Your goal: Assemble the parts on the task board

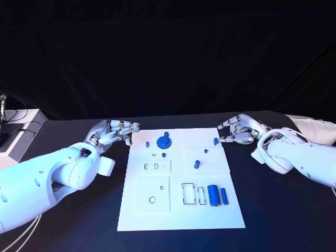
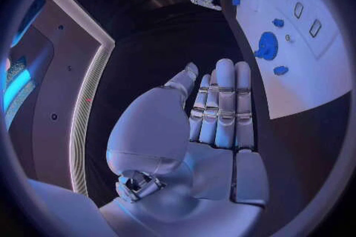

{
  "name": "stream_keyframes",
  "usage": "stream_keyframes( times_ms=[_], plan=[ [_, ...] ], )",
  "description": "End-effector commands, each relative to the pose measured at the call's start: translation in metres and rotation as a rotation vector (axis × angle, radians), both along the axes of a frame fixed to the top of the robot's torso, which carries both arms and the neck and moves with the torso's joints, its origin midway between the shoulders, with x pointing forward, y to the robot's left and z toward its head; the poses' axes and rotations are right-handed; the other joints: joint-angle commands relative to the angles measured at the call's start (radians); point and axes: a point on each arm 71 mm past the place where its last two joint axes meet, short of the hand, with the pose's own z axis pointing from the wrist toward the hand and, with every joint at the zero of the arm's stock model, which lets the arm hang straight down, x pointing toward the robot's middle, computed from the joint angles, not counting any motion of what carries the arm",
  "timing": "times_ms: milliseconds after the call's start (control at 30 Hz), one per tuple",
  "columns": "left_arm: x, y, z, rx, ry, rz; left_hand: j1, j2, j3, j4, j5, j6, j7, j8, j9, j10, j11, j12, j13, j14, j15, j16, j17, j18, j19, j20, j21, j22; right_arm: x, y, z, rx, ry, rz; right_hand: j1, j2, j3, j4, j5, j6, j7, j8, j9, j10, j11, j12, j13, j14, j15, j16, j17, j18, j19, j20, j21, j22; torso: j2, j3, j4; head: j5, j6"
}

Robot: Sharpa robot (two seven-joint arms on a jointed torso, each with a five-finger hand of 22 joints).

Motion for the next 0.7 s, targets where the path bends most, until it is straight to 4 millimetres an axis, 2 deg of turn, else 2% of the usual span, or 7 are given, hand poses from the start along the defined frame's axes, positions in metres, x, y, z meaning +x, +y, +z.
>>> stream_keyframes(
  times_ms=[33, 200, 700],
  plan=[
    [-0.001, -0.002, 0.001, -0.009, -0.011, -0.020, -0.003, -0.002, 0.000, -0.002, -0.002, -0.003, 0.000, -0.004, 0.001, 0.008, 0.002, 0.005, 0.000, -0.001, -0.003, 0.003, -0.001, 0.006, -0.004, -0.005, 0.002, -0.001, 0.002, 0.000, -0.008, -0.038, 0.037, -0.002, 0.003, -0.002, -0.004, 0.004, -0.006, -0.007, 0.000, -0.002, -0.001, -0.007, 0.002, 0.001, 0.001, 0.004, 0.001, 0.004, 0.002, 0.012, 0.037, -0.002, 0.005, 0.137, 0.001, -0.0018, 0.0003, 0.001, -0.003],
    [-0.001, -0.001, 0.001, -0.008, -0.011, -0.018, -0.003, -0.002, -0.003, -0.003, -0.002, -0.003, 0.000, -0.004, 0.001, 0.005, 0.003, 0.004, 0.000, -0.001, -0.003, 0.003, -0.001, 0.005, -0.004, -0.006, 0.002, -0.001, 0.005, 0.001, -0.014, -0.048, 0.049, -0.020, -0.001, -0.002, -0.006, 0.009, -0.004, -0.010, 0.001, -0.001, -0.001, -0.008, 0.002, 0.003, 0.002, 0.004, 0.001, 0.005, 0.005, 0.013, 0.038, -0.001, 0.004, 0.137, 0.001, -0.0033, -0.0005, 0.001, -0.007],
    [-0.001, 0.003, 0.001, -0.003, -0.011, -0.010, -0.003, -0.001, -0.005, -0.004, -0.002, -0.004, 0.000, -0.004, 0.001, -0.001, 0.004, 0.004, 0.000, -0.002, -0.002, 0.003, 0.000, 0.005, -0.003, -0.006, 0.002, -0.002, 0.006, 0.007, -0.025, -0.058, 0.101, -0.008, -0.002, 0.003, -0.007, 0.015, 0.002, 0.000, -0.002, -0.001, 0.000, -0.004, 0.001, 0.014, 0.007, 0.005, 0.001, 0.010, 0.012, 0.012, 0.040, 0.000, 0.012, 0.139, 0.000, -0.0013, -0.0025, 0.007, -0.018]
  ],
)
